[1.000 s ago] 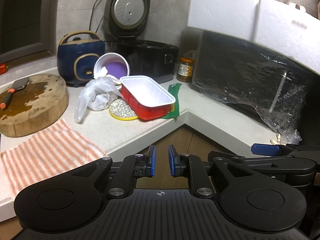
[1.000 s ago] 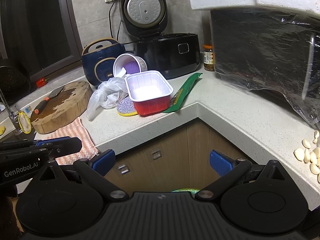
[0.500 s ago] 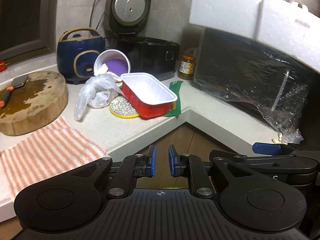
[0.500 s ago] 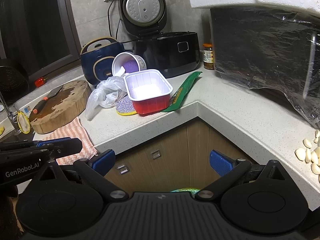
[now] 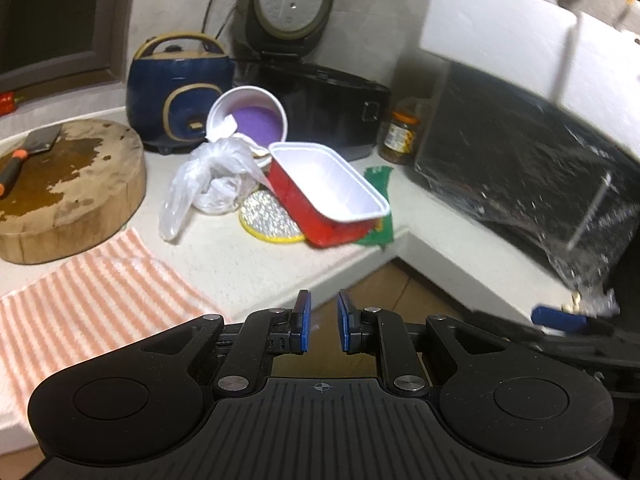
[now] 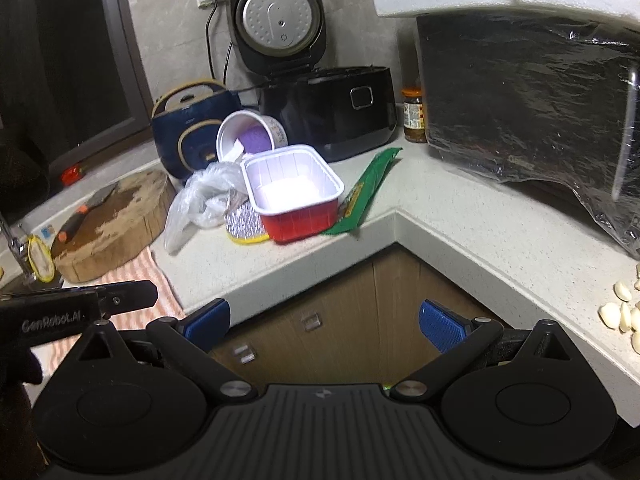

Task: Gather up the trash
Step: 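Reach the left tool to the red foil tray and grasp its rim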

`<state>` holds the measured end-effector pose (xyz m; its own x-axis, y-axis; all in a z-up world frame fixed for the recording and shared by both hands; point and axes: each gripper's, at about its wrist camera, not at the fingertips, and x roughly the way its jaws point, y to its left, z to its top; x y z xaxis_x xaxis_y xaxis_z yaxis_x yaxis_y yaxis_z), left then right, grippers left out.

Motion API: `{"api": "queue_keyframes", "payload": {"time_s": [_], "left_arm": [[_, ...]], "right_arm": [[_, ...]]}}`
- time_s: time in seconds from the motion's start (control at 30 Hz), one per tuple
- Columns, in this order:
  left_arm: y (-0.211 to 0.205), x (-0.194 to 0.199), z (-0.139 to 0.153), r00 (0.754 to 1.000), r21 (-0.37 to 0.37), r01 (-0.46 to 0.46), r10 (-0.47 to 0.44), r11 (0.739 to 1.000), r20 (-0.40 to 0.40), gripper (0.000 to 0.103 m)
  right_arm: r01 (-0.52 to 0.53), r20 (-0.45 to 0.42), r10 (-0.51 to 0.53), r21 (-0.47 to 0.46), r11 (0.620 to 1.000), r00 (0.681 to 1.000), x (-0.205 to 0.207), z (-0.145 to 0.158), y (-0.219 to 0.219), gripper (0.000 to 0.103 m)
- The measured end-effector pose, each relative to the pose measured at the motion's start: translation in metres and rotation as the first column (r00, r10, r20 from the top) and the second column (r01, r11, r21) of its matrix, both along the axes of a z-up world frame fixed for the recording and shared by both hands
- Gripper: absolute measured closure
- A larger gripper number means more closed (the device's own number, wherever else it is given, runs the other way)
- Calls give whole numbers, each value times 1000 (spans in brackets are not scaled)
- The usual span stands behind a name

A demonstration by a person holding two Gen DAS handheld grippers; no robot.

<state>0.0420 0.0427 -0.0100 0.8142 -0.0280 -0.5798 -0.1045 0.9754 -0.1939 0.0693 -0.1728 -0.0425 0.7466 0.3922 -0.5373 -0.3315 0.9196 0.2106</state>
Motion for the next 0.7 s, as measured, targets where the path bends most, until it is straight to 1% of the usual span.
{"api": "queue_keyframes", "payload": {"time_s": [0.07, 0.13, 0.2, 0.23, 0.27, 0.3, 0.37, 0.4, 0.43, 0.5, 0.6, 0.63, 0.7], "left_arm": [[14, 14, 0, 1000, -36, 2, -1, 999, 12, 86], [30, 29, 1, 999, -86, 30, -27, 996, 40, 85], [52, 44, 3, 992, -188, 98, -80, 977, 101, 85], [64, 51, 4, 988, -241, 122, -94, 963, 122, 85], [75, 59, 4, 987, -264, 124, -92, 956, 130, 85], [82, 66, 6, 989, -256, 108, -78, 961, 126, 85], [93, 80, 8, 993, -192, 59, -38, 980, 113, 85], [100, 86, 8, 993, -166, 54, -36, 985, 112, 85], [107, 91, 7, 993, -161, 65, -47, 985, 112, 85], [128, 103, 4, 993, -183, 73, -55, 980, 102, 85], [153, 120, -3, 997, -242, 59, -45, 969, 63, 85], [160, 126, -7, 998, -266, 56, -46, 962, 45, 85], [168, 136, -15, 997, -308, 76, -69, 948, 34, 85]], "right_arm": [[16, 3, -16, 17, 1000, 1000, 6, -1, 2, 2], [16, -37, -15, 16, 1000, 999, 16, -3, 7, 2], [24, -53, -23, 9, 1000, 998, 25, -4, 14, 2], [28, -49, -28, 0, 1000, 998, 29, -3, 19, 2], [29, -42, -29, -8, 1000, 999, 32, -1, 23, 2], [29, -33, -29, -17, 999, 999, 35, 1, 28, 2], [32, -6, -33, -45, 998, 999, 44, 8, 42, 2], [33, 9, -32, -64, 997, 999, 50, 12, 49, 2], [37, 22, -35, -78, 996, 999, 55, 15, 56, 2], [64, 50, -60, -84, 994, 997, 66, 23, 71, 2], [125, 78, -119, -84, 989, 990, 86, 30, 87, 2], [158, 93, -148, -101, 982, 985, 92, 32, 92, 2], [251, 151, -232, -124, 960, 961, 102, 37, 97, 2]]}}
